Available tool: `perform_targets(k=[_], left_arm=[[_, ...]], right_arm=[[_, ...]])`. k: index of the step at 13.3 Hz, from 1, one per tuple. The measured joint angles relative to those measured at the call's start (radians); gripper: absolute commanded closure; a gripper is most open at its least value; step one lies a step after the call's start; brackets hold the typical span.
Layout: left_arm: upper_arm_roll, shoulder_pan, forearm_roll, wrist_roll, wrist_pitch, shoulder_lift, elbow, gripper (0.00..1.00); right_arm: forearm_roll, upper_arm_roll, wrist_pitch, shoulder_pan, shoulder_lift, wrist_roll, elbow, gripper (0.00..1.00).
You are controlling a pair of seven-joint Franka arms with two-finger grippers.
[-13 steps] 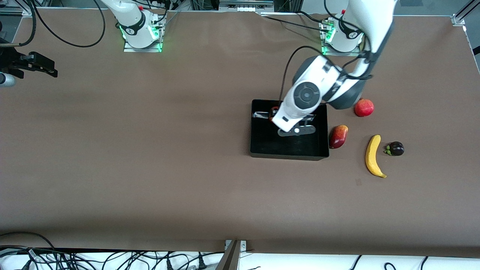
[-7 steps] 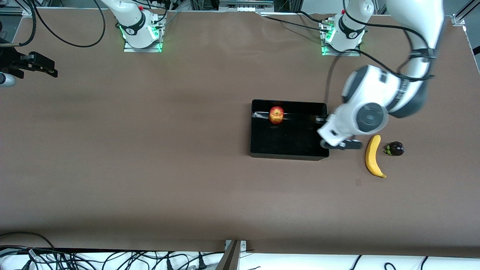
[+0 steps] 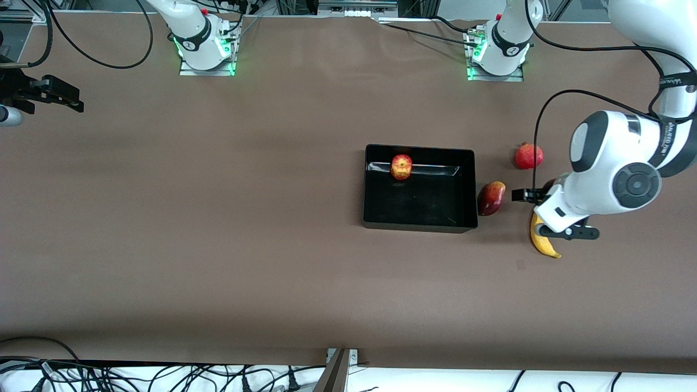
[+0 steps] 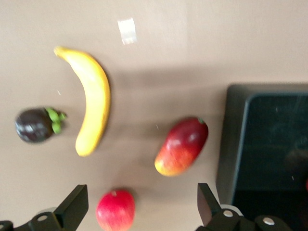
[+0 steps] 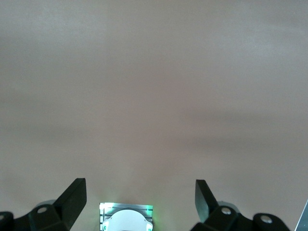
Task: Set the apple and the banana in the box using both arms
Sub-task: 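Open the left gripper and move it back to the banana, then grasp the yellow banana with the left gripper and lift it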
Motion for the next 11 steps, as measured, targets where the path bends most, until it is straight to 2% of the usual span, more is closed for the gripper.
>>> perform_targets(k=[3,6,11], left_arm=[[0.044,0.021,0.002,0.066,0.11,0.026,-0.003,0.0],[0.085,0.055,0.002,0.157,0.214,0.099,-0.006,0.0],[0.094,0.058,0.056,0.179,0.33,0.21,-0.009,0.0]], right_arm=[[0.0,0.0,0.0,0.0,0.0,0.0,0.0,0.0],[0.0,0.0,0.0,0.0,0.0,0.0,0.0,0.0],[0.0,0.0,0.0,0.0,0.0,0.0,0.0,0.0]])
